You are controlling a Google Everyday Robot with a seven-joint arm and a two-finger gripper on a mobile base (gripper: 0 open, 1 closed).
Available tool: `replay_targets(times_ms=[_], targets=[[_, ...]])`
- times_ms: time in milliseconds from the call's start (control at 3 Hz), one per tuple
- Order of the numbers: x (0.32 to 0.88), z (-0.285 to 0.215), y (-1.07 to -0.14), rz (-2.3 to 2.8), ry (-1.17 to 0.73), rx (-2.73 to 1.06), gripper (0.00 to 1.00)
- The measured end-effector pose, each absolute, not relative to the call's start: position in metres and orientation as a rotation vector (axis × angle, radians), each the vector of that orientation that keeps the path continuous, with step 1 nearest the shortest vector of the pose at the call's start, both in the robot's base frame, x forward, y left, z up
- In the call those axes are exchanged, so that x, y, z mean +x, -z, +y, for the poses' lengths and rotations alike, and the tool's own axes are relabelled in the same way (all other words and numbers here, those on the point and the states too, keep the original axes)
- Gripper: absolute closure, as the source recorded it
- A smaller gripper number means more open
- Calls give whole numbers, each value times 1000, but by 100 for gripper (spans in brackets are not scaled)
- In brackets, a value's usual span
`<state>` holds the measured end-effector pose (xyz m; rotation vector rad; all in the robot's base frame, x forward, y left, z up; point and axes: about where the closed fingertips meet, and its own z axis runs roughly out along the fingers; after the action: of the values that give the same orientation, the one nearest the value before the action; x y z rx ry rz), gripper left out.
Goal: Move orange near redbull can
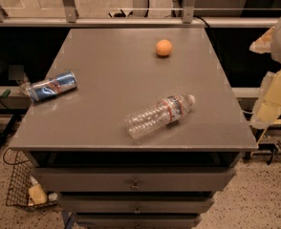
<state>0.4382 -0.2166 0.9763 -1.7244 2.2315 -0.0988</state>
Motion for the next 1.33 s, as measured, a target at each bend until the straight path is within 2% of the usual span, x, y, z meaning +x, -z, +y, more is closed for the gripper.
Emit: replay_targets(times_ms=[333,667,1333], targets=[[440,-217,-976,2229,95,-1718,0],[470,-218,-970,2189,39,-1632,0],[622,-202,-952,2133,-164,-1359,0]])
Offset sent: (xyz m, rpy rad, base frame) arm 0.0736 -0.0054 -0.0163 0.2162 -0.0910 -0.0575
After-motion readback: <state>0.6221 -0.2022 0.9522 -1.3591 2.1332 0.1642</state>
